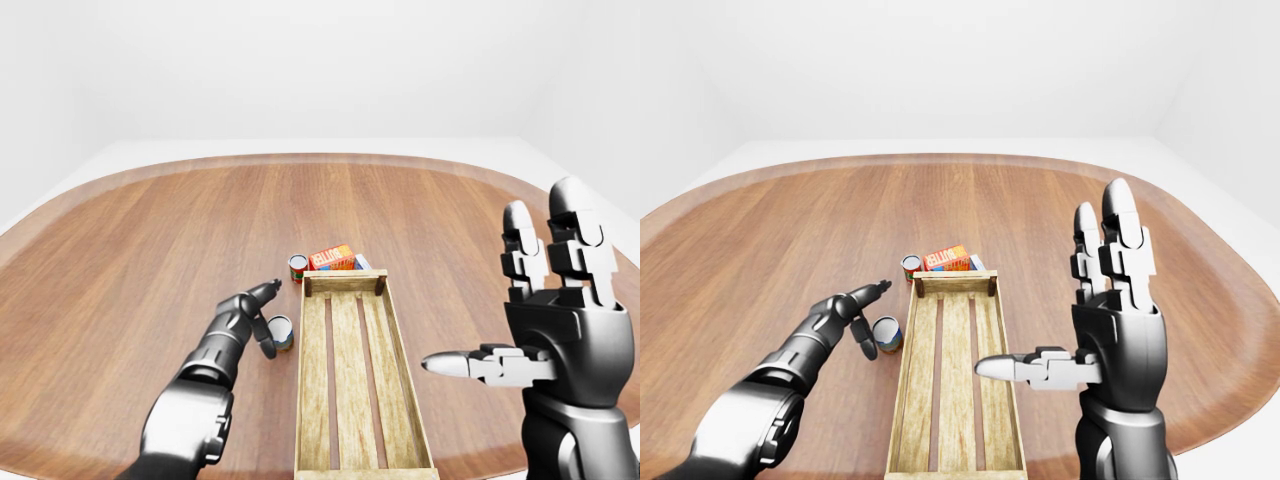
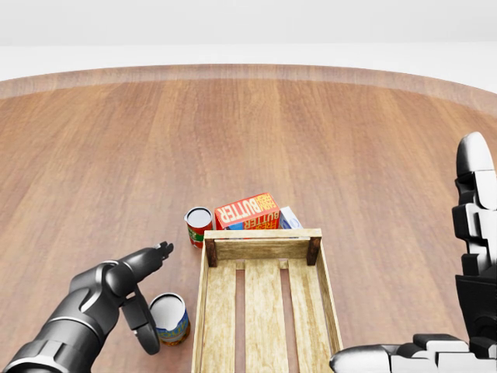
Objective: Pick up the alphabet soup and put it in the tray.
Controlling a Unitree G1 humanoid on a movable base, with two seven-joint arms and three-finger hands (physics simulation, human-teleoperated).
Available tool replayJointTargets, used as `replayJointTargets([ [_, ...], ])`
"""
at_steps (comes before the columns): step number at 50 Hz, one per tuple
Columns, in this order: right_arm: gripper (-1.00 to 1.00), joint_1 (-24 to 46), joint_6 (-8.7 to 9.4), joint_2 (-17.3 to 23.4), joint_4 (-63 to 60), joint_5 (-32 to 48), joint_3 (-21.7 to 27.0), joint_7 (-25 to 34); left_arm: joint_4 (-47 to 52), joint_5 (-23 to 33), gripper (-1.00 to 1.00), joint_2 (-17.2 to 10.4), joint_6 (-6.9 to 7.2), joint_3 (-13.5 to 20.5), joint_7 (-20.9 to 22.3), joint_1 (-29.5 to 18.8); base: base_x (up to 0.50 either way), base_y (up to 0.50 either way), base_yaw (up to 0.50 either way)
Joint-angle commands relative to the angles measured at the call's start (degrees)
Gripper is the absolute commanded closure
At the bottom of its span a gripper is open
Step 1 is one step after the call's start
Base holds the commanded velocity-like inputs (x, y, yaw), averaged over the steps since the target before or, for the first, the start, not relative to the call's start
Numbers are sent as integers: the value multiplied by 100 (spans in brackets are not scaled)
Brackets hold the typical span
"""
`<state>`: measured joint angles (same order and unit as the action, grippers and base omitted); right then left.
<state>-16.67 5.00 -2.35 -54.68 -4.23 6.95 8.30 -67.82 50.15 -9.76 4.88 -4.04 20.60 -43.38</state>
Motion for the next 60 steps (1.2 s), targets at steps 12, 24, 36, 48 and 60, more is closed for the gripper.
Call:
replayJointTargets([
  [12,-98,65,0,27,78,144,-67,-72,-97,76,-100,-43,-12,-16,-55,-42,0,0,0],
  [24,-98,10,0,23,39,155,-31,-30,-399,214,-100,46,-58,-70,-361,-64,0,0,0],
  [36,-98,-1,0,-4,45,109,-20,-2,-748,142,-100,139,12,-1,-505,-159,0,0,0],
  [48,-98,-17,0,17,38,118,-100,-7,-832,28,-100,185,12,70,-554,-200,0,0,0],
  [60,-98,-28,0,20,-9,94,-85,-2,-868,-45,-100,208,12,84,-570,-277,0,0,0],
])
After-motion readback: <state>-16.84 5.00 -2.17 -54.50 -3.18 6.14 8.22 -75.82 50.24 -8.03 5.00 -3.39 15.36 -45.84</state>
